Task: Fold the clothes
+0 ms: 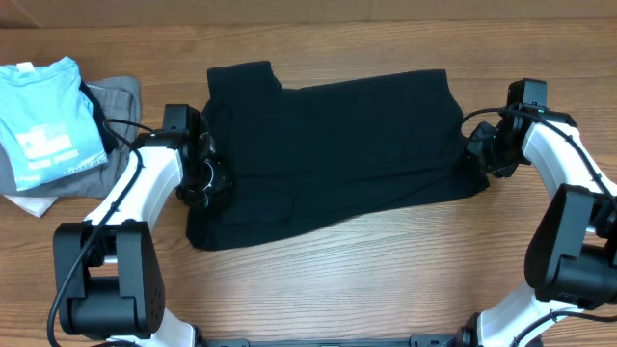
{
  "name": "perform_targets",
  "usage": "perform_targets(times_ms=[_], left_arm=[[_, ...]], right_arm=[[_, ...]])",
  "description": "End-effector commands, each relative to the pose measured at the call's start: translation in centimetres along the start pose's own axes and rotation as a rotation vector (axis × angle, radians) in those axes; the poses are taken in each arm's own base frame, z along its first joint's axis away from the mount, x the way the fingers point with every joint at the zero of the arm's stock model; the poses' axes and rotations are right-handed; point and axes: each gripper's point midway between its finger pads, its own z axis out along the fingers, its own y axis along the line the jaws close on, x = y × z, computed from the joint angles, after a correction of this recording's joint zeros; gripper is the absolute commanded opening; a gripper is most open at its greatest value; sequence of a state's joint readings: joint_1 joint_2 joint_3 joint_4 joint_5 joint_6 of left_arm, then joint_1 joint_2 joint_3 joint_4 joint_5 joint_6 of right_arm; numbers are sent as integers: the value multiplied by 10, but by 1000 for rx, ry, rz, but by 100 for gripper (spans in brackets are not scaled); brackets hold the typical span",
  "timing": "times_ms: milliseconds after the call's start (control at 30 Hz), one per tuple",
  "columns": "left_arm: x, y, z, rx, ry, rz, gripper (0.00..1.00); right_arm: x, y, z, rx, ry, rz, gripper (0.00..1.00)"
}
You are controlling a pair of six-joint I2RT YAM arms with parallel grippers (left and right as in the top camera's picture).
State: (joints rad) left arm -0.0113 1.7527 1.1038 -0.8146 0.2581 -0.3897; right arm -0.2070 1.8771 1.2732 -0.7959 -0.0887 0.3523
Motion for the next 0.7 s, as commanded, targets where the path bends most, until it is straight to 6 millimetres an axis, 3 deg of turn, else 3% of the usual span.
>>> perform_targets(times_ms=[0,300,500,567,667], left_arm=[[0,1,0,-5,-3,-6,14],[0,1,0,-5,-3,-6,14],[0,1,0,-5,-3,-6,14],[0,1,0,-5,-3,-6,14],[0,1,0,-5,-3,-6,14]], right_arm=[[0,-1,1,7,-4,20,48],[8,-2,23,12,52,49,47],[3,3,27,-14,39,70,39],[2,4,27,-16,34,79,33],[-1,5,27,-22,23,86,16]])
